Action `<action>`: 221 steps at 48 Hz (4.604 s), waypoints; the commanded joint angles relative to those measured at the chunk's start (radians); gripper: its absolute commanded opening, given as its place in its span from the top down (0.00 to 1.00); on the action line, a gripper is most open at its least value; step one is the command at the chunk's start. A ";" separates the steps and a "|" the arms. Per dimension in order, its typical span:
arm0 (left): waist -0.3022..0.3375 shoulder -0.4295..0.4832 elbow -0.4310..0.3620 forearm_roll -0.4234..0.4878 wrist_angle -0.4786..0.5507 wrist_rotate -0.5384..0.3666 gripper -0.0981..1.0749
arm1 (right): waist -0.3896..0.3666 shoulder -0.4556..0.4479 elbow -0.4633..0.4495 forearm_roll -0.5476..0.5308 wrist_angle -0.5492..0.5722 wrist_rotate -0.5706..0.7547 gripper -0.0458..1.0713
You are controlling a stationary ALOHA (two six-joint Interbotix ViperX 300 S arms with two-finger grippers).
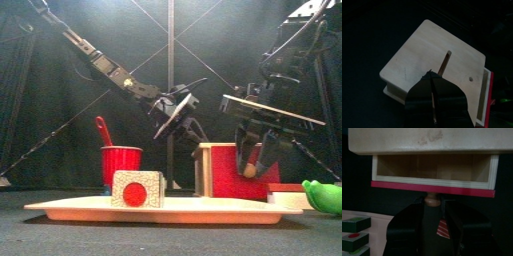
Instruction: Open drawer
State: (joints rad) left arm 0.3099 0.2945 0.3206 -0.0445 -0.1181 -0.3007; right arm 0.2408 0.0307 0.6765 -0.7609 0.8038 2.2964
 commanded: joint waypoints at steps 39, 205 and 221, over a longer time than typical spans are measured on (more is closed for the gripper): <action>0.015 -0.009 -0.014 -0.002 0.005 0.002 0.76 | 0.097 -0.031 -0.006 0.075 0.021 0.003 0.72; 0.051 -0.025 -0.017 -0.008 0.018 0.006 0.76 | 0.202 -0.072 -0.015 -0.017 0.028 0.002 0.20; 0.046 -0.163 0.002 0.092 0.011 0.006 0.76 | 0.230 -0.123 0.003 -0.028 0.057 0.002 0.20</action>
State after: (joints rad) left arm 0.3559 0.1979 0.3283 0.0169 -0.0951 -0.2961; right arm 0.4663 -0.0522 0.6857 -0.7823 0.8529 2.2979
